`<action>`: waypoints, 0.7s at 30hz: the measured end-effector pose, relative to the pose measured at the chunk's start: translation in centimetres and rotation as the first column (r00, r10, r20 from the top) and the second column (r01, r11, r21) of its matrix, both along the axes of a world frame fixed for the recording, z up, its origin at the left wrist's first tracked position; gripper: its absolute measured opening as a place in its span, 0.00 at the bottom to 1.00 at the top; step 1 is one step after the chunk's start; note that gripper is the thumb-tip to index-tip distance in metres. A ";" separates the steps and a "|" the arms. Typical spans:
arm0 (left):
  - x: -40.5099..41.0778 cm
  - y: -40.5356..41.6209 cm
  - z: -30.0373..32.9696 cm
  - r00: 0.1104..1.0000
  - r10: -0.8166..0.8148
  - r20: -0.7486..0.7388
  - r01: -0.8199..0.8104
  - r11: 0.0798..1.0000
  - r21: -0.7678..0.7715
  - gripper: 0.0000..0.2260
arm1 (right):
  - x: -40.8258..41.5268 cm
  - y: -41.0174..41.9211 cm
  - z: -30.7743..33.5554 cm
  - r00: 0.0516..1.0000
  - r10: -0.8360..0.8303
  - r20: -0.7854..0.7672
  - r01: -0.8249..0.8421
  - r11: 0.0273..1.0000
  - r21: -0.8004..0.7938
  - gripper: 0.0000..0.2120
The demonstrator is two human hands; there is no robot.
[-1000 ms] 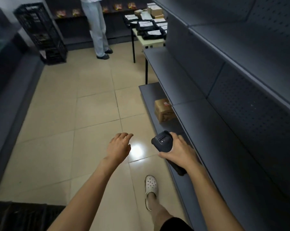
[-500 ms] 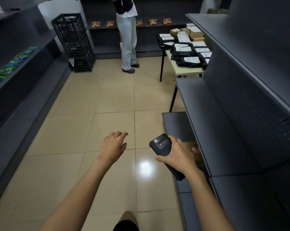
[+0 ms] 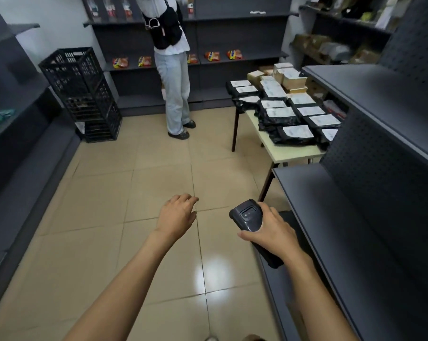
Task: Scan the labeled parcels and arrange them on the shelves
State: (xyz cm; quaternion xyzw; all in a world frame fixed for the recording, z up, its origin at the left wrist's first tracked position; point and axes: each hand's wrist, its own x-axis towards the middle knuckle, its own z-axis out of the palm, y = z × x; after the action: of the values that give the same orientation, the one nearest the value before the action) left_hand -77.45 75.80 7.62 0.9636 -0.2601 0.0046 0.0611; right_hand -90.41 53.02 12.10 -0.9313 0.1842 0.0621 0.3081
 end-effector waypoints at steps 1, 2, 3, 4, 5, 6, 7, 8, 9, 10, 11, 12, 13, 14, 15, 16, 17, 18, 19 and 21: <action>2.8 -0.7 0.3 1.000 -0.010 -0.011 0.010 1.000 -0.007 0.19 | 2.2 -0.4 0.1 1.000 -0.015 -0.003 0.015 1.000 -0.005 0.42; 5.3 -1.4 0.4 1.000 -0.020 -0.020 0.020 1.000 -0.016 0.19 | 4.3 -1.0 0.1 0.999 -0.033 -0.009 0.033 0.999 -0.005 0.42; 7.8 -2.2 0.3 0.999 -0.032 -0.025 0.032 0.999 -0.025 0.19 | 6.5 -1.5 -0.1 0.999 -0.047 -0.014 0.047 0.999 0.003 0.42; 10.2 -2.9 0.2 0.999 -0.041 -0.031 0.040 0.999 -0.033 0.18 | 8.7 -2.1 -0.3 0.998 -0.056 -0.020 0.056 0.998 0.012 0.41; 12.6 -3.6 -0.1 0.998 -0.049 -0.036 0.048 0.998 -0.039 0.18 | 11.0 -2.8 -0.4 0.998 -0.063 -0.024 0.063 0.998 0.018 0.41; 15.2 -4.3 -0.5 0.998 -0.058 -0.040 0.056 0.998 -0.037 0.18 | 13.5 -3.4 -0.8 0.997 -0.069 -0.027 0.069 0.997 0.020 0.41; 17.6 -5.0 -0.9 0.997 -0.066 -0.041 0.065 0.997 -0.031 0.18 | 16.0 -4.1 -1.1 0.997 -0.072 -0.030 0.073 0.997 0.021 0.41; 20.1 -5.8 -1.4 0.996 -0.072 -0.044 0.071 0.997 -0.023 0.18 | 18.6 -4.7 -1.5 0.997 -0.072 -0.035 0.073 0.997 0.023 0.41; 22.7 -6.5 -1.7 0.996 -0.075 -0.047 0.074 0.997 -0.018 0.18 | 21.3 -5.5 -1.9 0.997 -0.073 -0.036 0.074 0.997 0.023 0.41; 25.3 -7.3 -1.9 0.996 -0.077 -0.049 0.077 0.997 -0.015 0.18 | 24.1 -6.2 -2.2 0.997 -0.070 -0.033 0.071 0.997 0.023 0.41; 27.8 -8.2 -2.1 0.995 -0.081 -0.052 0.081 0.997 -0.011 0.18 | 26.9 -7.1 -2.4 0.997 -0.064 -0.032 0.065 0.997 0.029 0.41; 30.4 -9.1 -2.2 0.995 -0.085 -0.057 0.085 0.996 -0.007 0.18 | 29.8 -8.0 -2.5 0.997 -0.064 -0.035 0.065 0.997 0.036 0.41; 33.0 -10.1 -2.2 0.994 -0.092 -0.056 0.092 0.996 -0.003 0.18 | 32.7 -8.9 -2.5 0.997 -0.065 -0.036 0.067 0.997 0.033 0.41; 35.6 -11.2 -2.0 0.993 -0.100 -0.056 0.100 0.995 -0.004 0.18 | 35.6 -9.8 -2.2 0.997 -0.064 -0.042 0.065 0.998 0.025 0.41; 38.1 -12.3 -1.7 0.993 -0.105 -0.056 0.105 0.994 -0.009 0.18 | 38.3 -10.6 -2.0 0.997 -0.067 -0.047 0.068 0.998 0.019 0.41; 41.2 -13.5 -1.6 0.992 -0.111 -0.053 0.111 0.994 -0.016 0.17 | 41.7 -11.7 -2.0 0.996 -0.076 -0.045 0.077 0.997 0.021 0.42; 43.4 -14.5 -1.5 0.992 -0.117 -0.043 0.116 0.993 -0.025 0.17 | 44.1 -12.4 -1.8 0.996 -0.084 -0.034 0.085 0.996 0.029 0.42; 44.8 -15.2 -1.2 0.992 -0.123 -0.032 0.123 0.992 -0.028 0.17 | 45.5 -12.8 -1.4 0.996 -0.080 -0.025 0.081 0.996 0.026 0.42; 46.8 -16.0 -1.1 0.990 -0.133 -0.037 0.132 0.991 -0.028 0.17 | 47.4 -13.4 -1.4 0.997 -0.072 -0.025 0.072 0.997 0.016 0.41; 50.9 -17.7 -1.5 0.986 -0.160 -0.041 0.158 0.987 -0.034 0.16 | 51.0 -14.7 -1.5 0.996 -0.073 -0.041 0.073 0.997 -0.005 0.42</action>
State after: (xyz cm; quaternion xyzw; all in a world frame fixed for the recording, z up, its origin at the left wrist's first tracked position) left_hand -26.51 58.11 6.17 0.9386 -0.3347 -0.0173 0.0818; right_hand -39.41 38.33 10.61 -0.9230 0.2244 0.0695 0.3048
